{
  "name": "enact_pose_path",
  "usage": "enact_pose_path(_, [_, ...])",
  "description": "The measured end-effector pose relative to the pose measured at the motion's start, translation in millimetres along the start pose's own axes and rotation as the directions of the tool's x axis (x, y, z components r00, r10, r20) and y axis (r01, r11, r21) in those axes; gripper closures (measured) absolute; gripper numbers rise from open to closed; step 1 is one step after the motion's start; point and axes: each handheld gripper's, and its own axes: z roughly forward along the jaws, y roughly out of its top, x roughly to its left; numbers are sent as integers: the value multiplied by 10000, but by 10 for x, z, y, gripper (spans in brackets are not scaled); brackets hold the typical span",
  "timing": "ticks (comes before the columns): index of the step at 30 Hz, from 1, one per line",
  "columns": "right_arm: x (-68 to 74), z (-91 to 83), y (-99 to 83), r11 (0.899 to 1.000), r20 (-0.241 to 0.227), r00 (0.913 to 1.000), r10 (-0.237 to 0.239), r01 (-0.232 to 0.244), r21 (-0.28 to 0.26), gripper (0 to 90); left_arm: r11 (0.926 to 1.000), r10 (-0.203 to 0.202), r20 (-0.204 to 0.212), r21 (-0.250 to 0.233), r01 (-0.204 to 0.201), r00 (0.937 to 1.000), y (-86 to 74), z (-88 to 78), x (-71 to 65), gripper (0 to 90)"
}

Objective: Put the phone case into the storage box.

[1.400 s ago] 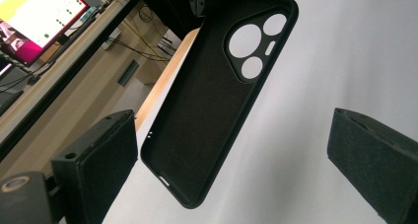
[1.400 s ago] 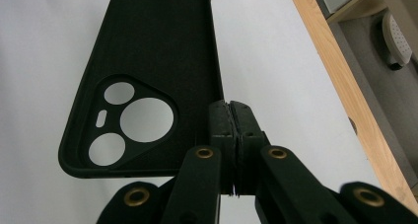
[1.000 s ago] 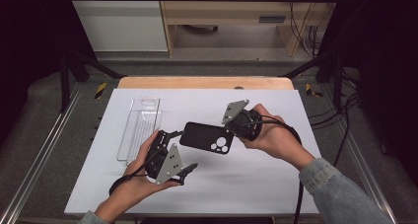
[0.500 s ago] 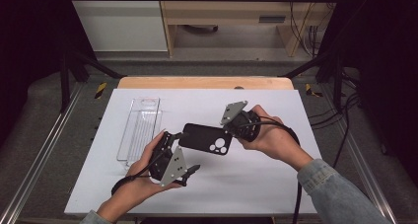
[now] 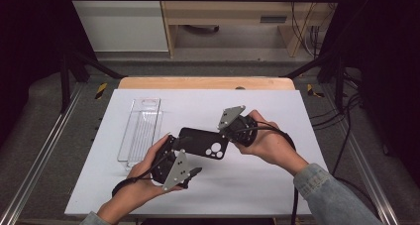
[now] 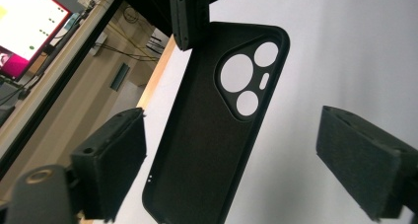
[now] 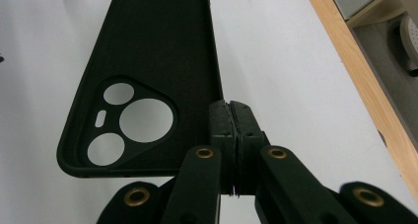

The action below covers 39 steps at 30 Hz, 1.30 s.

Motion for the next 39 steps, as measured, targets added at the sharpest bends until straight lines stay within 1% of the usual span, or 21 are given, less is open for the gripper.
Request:
enact_pose_path(1, [10,6,0,10000,17,10000,47,-47,2,897,10000,-13,79,-10,13,10000,7,8,-5,149])
enact_pose_path(2, [16,12,-1,10000,10,10000,60,-60,-16,897,9999,80,174,76,-82,9998,15,14,-5,166])
enact_pose_path(3, [19,15,-2,10000,-13,10000,19,-19,5,897,9998,202,212,-4,-202,9996,28,28,-7,183])
enact_pose_path(4, [23,19,-2,10000,-26,10000,17,-17,-1,896,9998,178,310,83,-181,9994,37,32,-14,209])
enact_pose_path(6, [32,26,-1,10000,-35,10000,-1,1,-31,897,9995,296,482,105,-301,9984,63,50,-20,273])
enact_pose_path(9, [40,28,-1,10000,-50,10000,8,-9,-20,897,9987,456,829,182,-473,9955,97,92,-43,350])
enact_pose_path(10, [41,28,-1,10000,-56,10000,1,-1,-11,896,9959,784,900,390,-821,9929,111,99,-34,369])
enact_pose_path(12, [44,29,0,10000,-61,10000,-7,7,-2,897,9860,1349,1098,837,-1444,9848,143,106,-17,405])
enact_pose_path(13, [46,30,1,10000,-65,10000,-29,29,3,897,9873,1293,1109,776,-1383,9854,153,124,-29,413])
enact_pose_path(15, [55,35,3,10000,-90,10000,33,-33,5,896,9871,1323,1155,752,-1415,9845,175,148,-41,448])
enact_pose_path(16, [60,38,4,10000,-93,9999,43,-43,3,897,9862,1351,1158,802,-1448,9840,184,159,-44,459])
enact_pose_path(17, [63,41,4,10000,-98,9999,26,-26,5,897,9839,1443,1207,886,-1554,9822,192,165,-41,471])
enact_pose_path(20, [75,46,4,10000,-130,9999,29,-29,-2,897,9819,1508,1332,944,-1640,9795,200,191,-53,514])
enact_pose_path(23, [80,48,4,10000,-127,9999,13,-14,-23,897,9812,1499,1422,1001,-1648,9784,200,215,-68,545])
enact_pose_path(25, [82,50,4,10000,-139,9999,7,-7,-50,897,9792,1568,1485,1055,-1733,9764,203,230,-77,570])
enact_pose_path(29, [86,46,8,10000,-151,9999,-21,21,-37,897,9774,1650,1586,1056,-1829,9734,215,262,-96,600])
enact_pose_path(34, [95,48,13,10000,-199,9998,-22,21,-58,897,9736,1819,1735,1060,-2019,9679,232,291,-115,640])
enact_pose_path(39, [102,53,15,10000,-206,9998,-45,45,-42,896,9703,1932,1833,1097,-2154,9639,236,309,-131,680])
